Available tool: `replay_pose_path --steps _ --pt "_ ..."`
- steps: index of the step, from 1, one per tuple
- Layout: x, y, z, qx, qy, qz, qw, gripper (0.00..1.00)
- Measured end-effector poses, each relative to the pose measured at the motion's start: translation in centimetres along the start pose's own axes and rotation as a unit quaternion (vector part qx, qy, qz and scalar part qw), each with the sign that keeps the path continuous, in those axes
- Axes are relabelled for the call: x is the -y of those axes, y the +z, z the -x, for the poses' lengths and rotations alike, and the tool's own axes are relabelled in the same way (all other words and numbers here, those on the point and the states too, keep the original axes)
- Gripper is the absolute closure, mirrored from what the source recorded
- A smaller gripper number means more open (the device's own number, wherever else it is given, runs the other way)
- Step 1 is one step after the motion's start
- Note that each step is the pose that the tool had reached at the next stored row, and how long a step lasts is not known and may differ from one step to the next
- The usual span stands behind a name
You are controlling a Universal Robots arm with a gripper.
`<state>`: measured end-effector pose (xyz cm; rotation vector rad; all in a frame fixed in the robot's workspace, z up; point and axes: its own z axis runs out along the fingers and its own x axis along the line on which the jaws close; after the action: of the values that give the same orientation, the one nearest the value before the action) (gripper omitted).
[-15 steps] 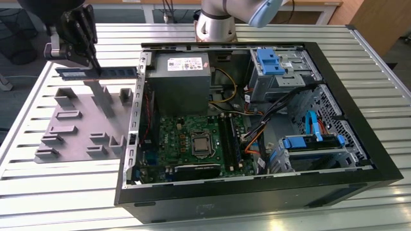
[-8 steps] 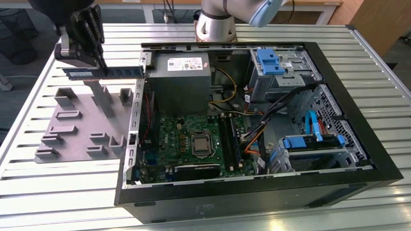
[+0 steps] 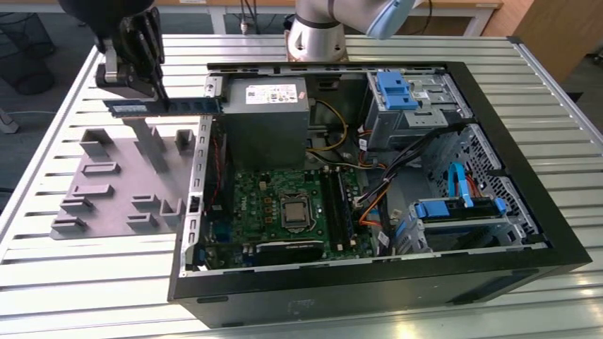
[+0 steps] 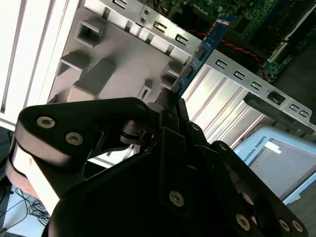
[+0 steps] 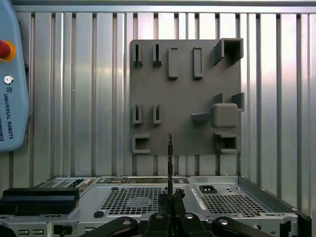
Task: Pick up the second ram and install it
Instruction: 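Pick up the second ram and move it above second insertion slot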
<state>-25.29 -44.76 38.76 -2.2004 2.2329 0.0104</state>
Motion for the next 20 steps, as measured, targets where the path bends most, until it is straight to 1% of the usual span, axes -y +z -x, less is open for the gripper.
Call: replay_pose_path --steps 12,20 --pt "1.86 0.01 0.03 0.0 0.0 0.0 1.0 0.86" --pt "3.37 0.01 0.05 0.0 0.0 0.0 1.0 0.86"
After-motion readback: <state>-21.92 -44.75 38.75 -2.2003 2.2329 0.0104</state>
